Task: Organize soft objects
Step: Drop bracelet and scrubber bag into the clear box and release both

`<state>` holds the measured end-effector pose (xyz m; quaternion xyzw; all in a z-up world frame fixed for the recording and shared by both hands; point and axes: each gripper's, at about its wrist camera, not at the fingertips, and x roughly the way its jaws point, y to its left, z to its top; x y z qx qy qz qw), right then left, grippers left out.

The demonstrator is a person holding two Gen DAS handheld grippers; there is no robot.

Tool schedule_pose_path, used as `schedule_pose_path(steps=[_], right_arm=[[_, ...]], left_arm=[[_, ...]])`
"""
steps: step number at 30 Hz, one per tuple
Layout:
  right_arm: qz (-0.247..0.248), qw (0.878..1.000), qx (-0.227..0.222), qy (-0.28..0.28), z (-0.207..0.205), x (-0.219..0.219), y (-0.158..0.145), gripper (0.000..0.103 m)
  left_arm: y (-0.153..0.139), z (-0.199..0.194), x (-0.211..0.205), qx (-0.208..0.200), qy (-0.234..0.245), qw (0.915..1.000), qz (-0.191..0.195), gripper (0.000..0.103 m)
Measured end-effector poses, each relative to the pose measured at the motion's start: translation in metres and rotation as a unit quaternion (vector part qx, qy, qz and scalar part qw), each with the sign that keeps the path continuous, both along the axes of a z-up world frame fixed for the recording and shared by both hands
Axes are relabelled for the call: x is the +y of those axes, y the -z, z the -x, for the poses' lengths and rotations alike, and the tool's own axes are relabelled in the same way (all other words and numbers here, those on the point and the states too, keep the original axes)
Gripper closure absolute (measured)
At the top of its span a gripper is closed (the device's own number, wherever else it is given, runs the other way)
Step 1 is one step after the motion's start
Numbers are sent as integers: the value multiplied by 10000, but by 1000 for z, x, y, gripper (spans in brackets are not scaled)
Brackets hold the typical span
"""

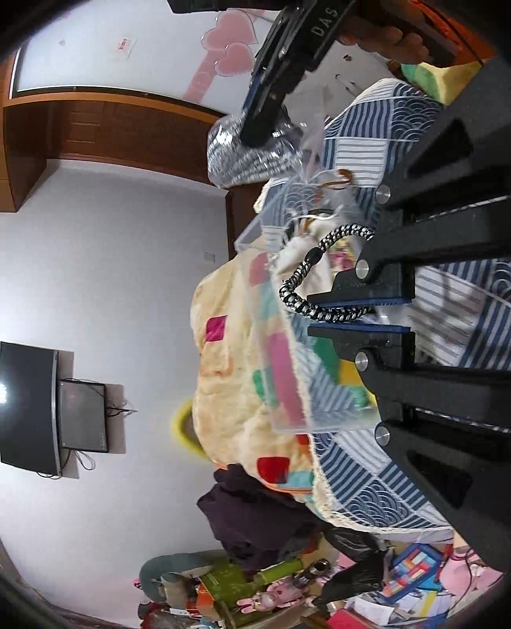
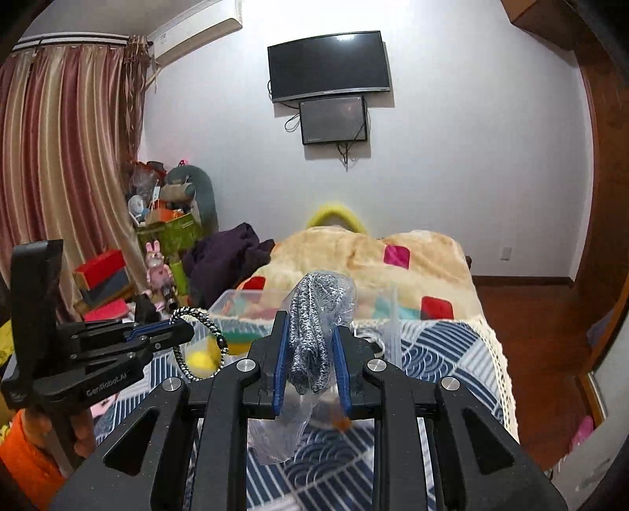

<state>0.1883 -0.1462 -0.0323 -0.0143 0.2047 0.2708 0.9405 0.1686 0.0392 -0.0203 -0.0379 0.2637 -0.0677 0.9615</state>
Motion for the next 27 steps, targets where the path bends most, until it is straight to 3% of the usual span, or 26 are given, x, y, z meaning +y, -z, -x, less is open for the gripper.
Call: schedule_pose_path(steps=[9, 17, 21, 23, 27], right_arm=[[334, 9984, 446, 37, -34, 19, 28, 84], [526, 9941, 942, 113, -53, 23, 56, 82], [614, 9926, 1038, 166, -55, 22, 58, 76], [731, 9919, 1013, 248, -52, 21, 58, 70], [742, 9922, 953, 316, -45, 14, 51, 50]], left_arm=[[19, -41, -10, 172, -129, 9998, 13, 97], [57, -64, -14, 746, -94, 9972, 3, 97], [63, -60, -11, 827, -88, 9965, 89, 92], [62, -58, -8, 876, -45, 9960, 192, 82], [56, -49, -6, 858, 1, 9960, 258, 73]])
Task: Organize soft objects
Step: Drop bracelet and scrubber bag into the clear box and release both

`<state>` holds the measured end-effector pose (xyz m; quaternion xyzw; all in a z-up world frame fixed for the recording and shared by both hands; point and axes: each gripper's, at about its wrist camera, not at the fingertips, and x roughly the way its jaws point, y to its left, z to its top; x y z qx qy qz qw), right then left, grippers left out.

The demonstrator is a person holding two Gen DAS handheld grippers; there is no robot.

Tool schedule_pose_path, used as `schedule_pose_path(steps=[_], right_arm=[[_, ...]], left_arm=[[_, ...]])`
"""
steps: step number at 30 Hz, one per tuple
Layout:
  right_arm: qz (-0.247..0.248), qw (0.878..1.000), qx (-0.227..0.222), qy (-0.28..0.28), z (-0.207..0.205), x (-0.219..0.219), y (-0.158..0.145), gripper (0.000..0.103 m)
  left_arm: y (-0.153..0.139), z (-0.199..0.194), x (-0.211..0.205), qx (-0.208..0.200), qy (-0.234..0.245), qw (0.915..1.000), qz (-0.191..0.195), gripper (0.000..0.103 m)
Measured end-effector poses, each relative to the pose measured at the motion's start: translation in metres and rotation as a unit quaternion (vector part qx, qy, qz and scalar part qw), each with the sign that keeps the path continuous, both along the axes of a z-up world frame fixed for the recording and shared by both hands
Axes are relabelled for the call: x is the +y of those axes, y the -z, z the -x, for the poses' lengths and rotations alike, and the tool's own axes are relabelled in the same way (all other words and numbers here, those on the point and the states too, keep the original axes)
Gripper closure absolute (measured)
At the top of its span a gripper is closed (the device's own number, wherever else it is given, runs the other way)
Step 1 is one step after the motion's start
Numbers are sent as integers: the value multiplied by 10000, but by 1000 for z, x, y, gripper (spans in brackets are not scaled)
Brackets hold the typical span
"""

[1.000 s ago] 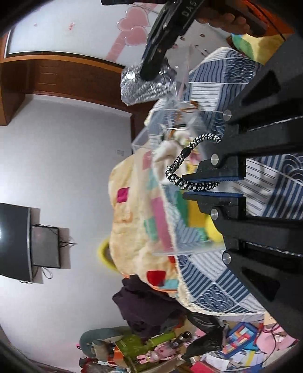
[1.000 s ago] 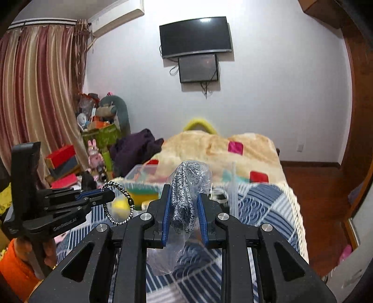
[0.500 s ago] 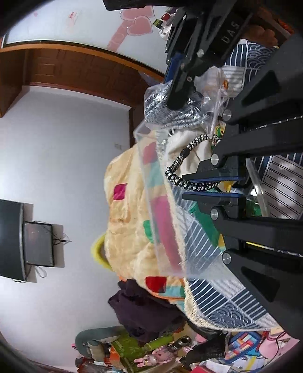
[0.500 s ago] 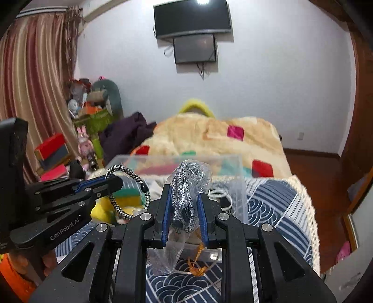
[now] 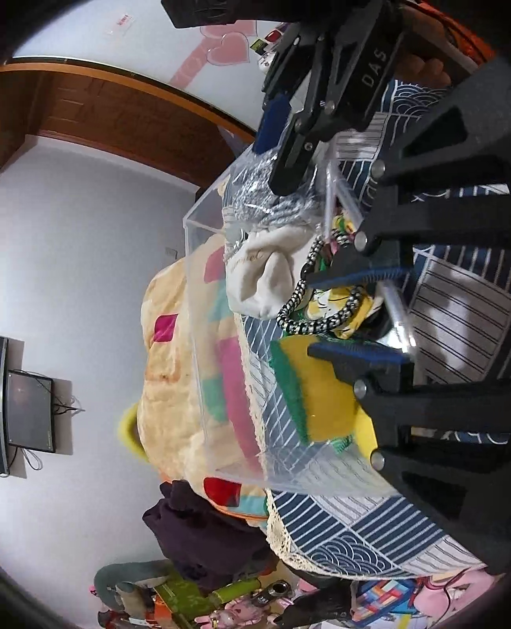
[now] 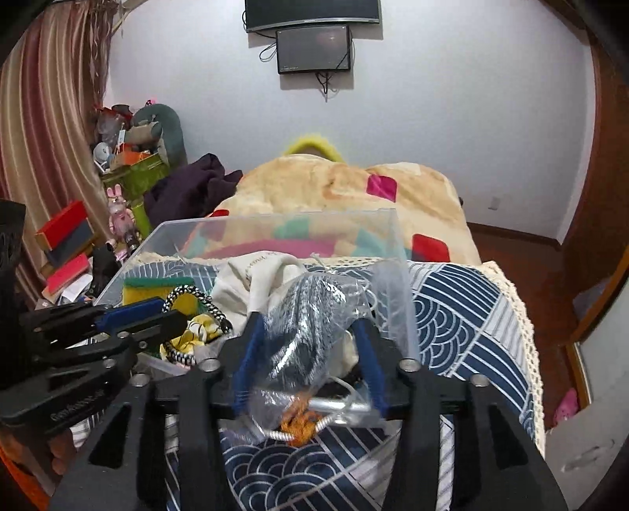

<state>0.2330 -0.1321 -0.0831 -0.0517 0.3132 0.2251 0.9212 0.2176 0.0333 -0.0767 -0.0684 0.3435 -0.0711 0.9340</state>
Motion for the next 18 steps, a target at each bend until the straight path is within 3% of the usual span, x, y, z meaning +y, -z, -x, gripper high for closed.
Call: schedule_pose_path(steps=[6, 11, 13, 18], right_arm=[[-77, 9993, -366, -23, 24, -9, -25, 45], [-251, 9960, -843, -148, 55, -14, -56, 43], [-371, 9939, -1014, -204, 68, -16, -67, 38], [-687, 9876, -1368, -345, 100, -25, -86, 31]], left_arm=[[-23, 27, 2, -292, 37, 9996, 44, 66], [-57, 63, 2, -790, 45, 9968, 61, 66], [-72, 79, 0, -1023, 24, 9948, -26, 66], [-98, 119, -5, -1561, -50, 9876, -152, 49]])
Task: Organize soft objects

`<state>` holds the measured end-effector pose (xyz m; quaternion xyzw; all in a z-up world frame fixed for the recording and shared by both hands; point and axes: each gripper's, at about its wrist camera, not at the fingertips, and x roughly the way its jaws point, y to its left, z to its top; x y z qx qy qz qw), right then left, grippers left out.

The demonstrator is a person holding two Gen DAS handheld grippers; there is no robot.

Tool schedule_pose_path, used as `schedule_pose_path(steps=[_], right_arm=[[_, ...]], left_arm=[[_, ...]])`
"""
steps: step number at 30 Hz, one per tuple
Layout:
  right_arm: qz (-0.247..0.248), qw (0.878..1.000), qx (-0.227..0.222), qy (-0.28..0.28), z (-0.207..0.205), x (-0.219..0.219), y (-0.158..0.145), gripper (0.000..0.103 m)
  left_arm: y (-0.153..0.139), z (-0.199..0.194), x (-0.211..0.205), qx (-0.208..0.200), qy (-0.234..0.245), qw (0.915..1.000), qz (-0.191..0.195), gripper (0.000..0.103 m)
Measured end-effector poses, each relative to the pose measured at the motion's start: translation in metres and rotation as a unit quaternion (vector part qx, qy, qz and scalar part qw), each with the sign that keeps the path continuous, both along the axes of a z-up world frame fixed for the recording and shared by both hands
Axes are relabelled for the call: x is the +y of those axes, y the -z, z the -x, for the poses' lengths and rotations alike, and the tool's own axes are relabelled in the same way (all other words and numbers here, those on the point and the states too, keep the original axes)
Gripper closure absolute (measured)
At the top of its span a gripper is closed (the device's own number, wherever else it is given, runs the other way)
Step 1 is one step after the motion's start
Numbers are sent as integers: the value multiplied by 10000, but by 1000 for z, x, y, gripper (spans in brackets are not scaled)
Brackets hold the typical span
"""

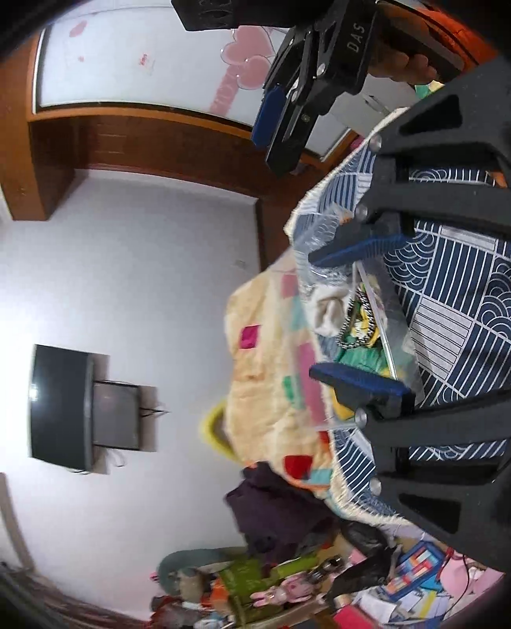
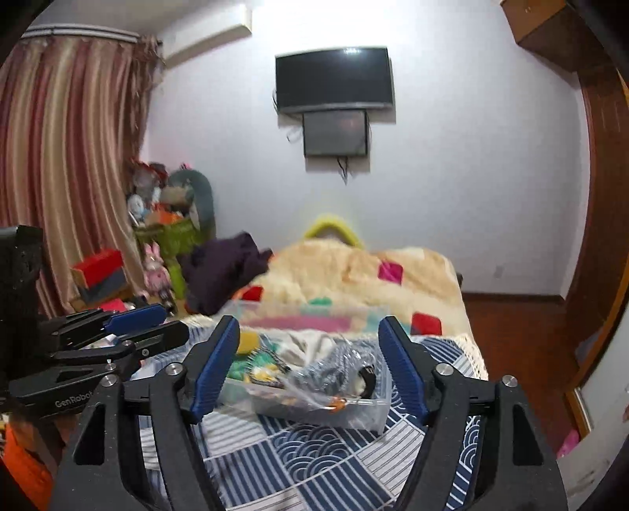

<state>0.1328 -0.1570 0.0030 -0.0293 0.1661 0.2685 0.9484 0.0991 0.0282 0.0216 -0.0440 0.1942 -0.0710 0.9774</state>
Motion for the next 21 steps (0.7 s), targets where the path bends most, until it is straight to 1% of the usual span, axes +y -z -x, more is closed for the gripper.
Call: schedule_pose_path(steps=[2, 3, 5, 6, 8, 10, 12, 13, 14, 16, 21], right_arm=[[-84, 9999, -130, -74, 11, -4, -4, 25], [-96, 9997, -211, -88, 17, -5, -6, 20], [-97, 9994, -310, -87, 23, -6, -7, 18], [-113, 9994, -329, -91, 27, -7, -8, 17], [-173, 9993, -330, -101, 32, -8, -7, 12], [-228, 9991, -366, -64, 37, -9, -5, 4], [-258, 9987, -430, 0, 41, -12, -2, 0], [-238, 9986, -462, 13, 43, -13, 0, 0], [-223, 9986, -482, 27, 46, -13, 1, 0], [-211, 9984, -518, 73, 48, -15, 2, 0], [-239, 9985, -500, 47, 54, -17, 5, 0]], left_arm=[[-7, 16, -3, -175, -23, 9998, -32, 44], [-9, 21, -4, -239, -33, 9997, -43, 42], [-12, 34, -6, -380, -91, 9992, -56, 32], [-13, 37, -6, -425, -114, 9990, -59, 30], [-13, 46, -7, -514, -162, 9985, -26, 20], [-13, 52, -7, -584, -161, 9982, 38, 12], [-12, 60, -9, -694, -175, 9974, 15, 7], [-11, 63, -11, -734, -214, 9971, -36, 4], [-10, 65, -13, -771, -271, 9966, -106, 2], [-9, 68, -15, -784, -303, 9963, -158, 2], [-3, 75, -19, -787, -311, 9962, -182, 1]])
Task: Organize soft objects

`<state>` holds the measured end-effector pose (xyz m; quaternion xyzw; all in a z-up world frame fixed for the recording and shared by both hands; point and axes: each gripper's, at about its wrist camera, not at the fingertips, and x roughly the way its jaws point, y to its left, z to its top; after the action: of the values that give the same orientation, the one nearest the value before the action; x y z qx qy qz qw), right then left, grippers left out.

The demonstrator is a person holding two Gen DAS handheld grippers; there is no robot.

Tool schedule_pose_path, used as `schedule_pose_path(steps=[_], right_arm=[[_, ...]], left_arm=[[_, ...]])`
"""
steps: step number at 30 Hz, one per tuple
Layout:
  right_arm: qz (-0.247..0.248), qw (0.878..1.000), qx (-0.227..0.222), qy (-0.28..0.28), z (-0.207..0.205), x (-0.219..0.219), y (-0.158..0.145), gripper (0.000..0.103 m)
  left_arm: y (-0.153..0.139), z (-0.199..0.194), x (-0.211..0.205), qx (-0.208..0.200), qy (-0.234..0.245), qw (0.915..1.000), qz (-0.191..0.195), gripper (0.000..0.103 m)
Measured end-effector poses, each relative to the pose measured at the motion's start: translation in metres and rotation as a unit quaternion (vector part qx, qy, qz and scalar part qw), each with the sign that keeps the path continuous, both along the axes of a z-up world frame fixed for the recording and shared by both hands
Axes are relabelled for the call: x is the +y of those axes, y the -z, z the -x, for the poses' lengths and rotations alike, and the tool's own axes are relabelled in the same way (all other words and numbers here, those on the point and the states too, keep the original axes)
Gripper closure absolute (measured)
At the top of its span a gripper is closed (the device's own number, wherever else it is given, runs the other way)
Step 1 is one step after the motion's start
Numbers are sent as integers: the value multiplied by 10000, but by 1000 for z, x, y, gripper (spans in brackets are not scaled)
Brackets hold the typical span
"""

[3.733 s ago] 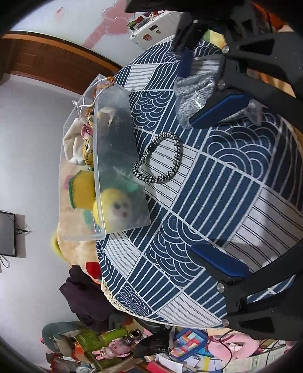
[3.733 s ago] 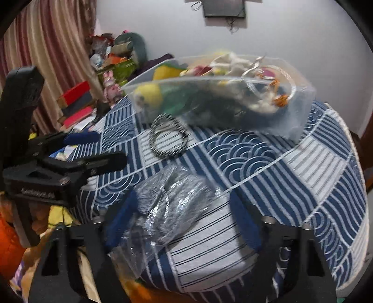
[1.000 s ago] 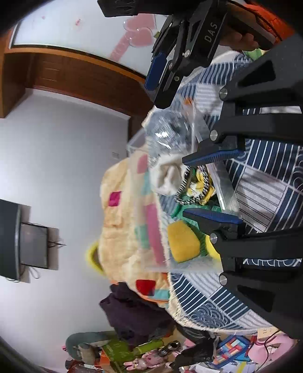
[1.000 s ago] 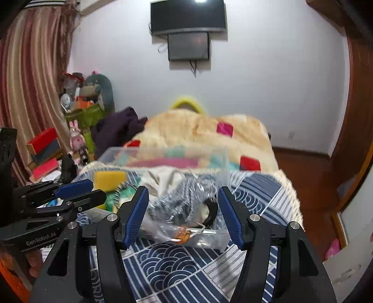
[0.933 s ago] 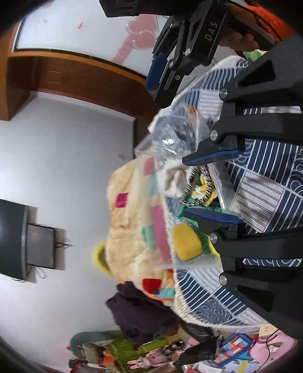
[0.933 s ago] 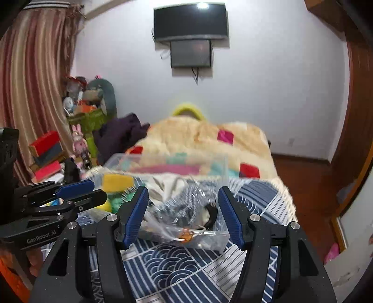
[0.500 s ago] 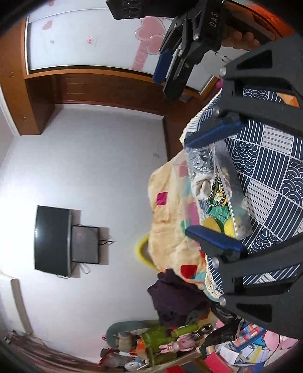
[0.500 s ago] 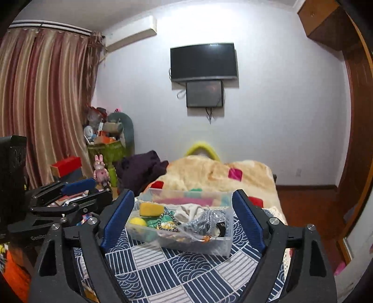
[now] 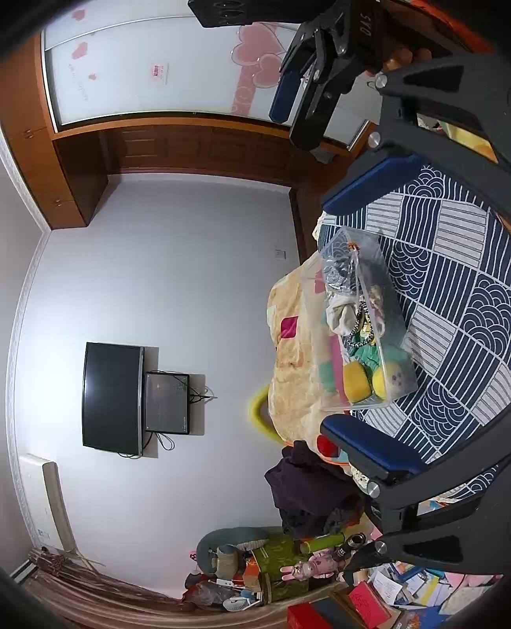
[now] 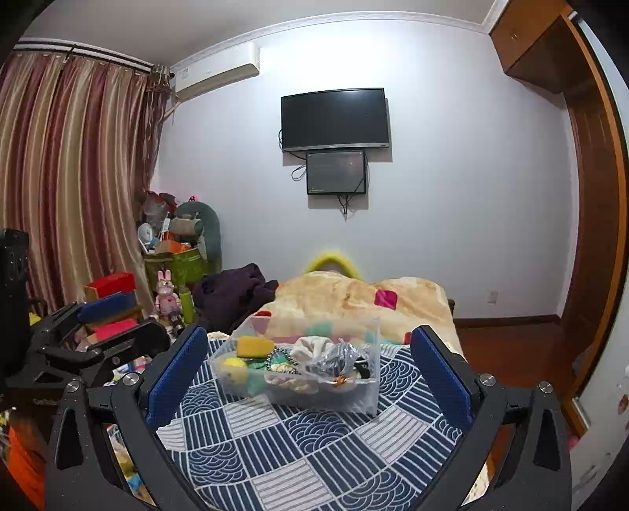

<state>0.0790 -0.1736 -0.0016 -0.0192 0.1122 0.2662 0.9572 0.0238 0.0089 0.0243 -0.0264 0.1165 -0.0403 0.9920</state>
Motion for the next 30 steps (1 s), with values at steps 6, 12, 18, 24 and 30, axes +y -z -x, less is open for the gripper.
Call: schedule_pose_path(steps=[6, 12, 18, 24, 30], right_arm=[[11, 10000, 49, -11, 4, -2, 9, 0], [-32, 9999, 140, -18, 1, -4, 12, 0], [-34, 9998, 182, -13, 1, -6, 14, 0], [-69, 9998, 201, -11, 1, -7, 14, 0], [-87, 9998, 198, -5, 3, -9, 15, 0]], left_arm=[[4, 1, 1, 49, 12, 10000, 31, 0], [6, 1, 4, 49, -9, 10000, 56, 0], [7, 0, 7, 78, -20, 9999, 111, 0], [7, 1, 7, 97, -8, 9999, 112, 0], [6, 1, 6, 79, 6, 9999, 106, 0]])
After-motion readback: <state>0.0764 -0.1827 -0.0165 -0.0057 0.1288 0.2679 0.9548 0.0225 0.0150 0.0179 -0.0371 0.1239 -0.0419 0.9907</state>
